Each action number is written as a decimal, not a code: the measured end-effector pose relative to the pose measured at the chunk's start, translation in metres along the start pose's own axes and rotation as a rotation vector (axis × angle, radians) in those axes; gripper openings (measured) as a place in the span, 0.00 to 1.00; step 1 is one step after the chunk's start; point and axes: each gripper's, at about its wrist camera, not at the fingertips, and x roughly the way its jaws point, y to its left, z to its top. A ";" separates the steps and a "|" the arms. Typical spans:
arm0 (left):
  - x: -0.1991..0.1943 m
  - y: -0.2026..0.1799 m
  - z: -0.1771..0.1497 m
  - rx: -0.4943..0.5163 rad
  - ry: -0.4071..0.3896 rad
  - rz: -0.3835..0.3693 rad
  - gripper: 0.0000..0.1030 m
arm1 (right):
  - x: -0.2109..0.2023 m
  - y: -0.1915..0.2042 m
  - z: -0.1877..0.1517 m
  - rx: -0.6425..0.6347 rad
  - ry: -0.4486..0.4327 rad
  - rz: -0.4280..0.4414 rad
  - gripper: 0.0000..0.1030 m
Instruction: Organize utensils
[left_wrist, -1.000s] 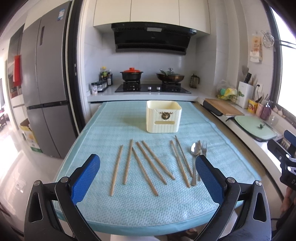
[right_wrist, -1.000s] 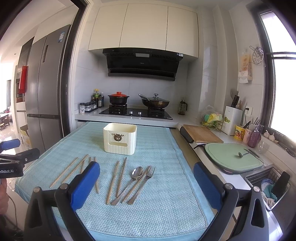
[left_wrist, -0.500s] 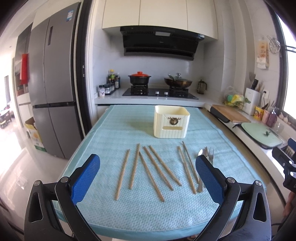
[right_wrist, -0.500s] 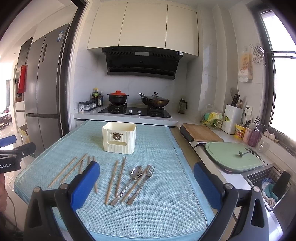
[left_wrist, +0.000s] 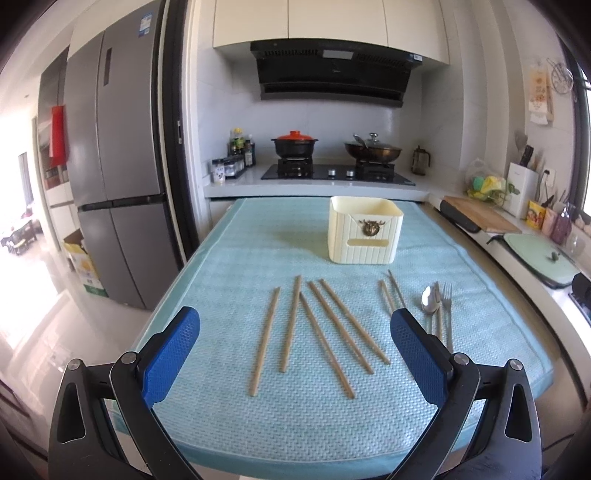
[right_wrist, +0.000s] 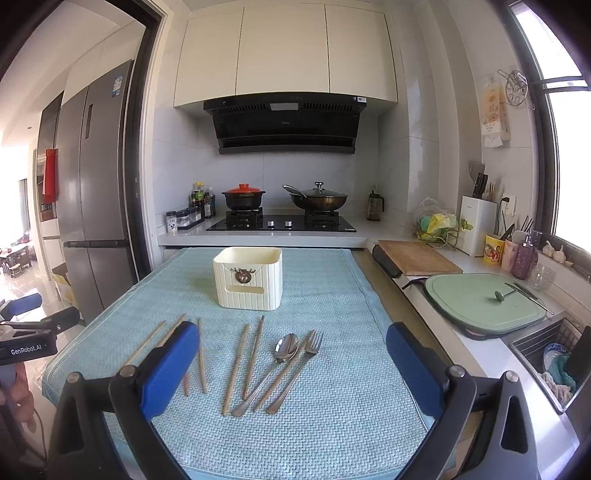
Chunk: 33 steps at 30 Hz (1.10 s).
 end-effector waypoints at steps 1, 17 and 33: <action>0.003 0.001 -0.001 -0.001 0.007 -0.001 1.00 | 0.002 -0.001 -0.001 0.001 0.004 -0.001 1.00; 0.060 0.015 -0.018 -0.039 0.174 -0.008 1.00 | 0.054 -0.019 -0.023 -0.009 0.140 -0.121 1.00; 0.091 0.022 -0.019 -0.034 0.199 0.011 1.00 | 0.178 -0.027 -0.054 0.078 0.397 0.040 0.63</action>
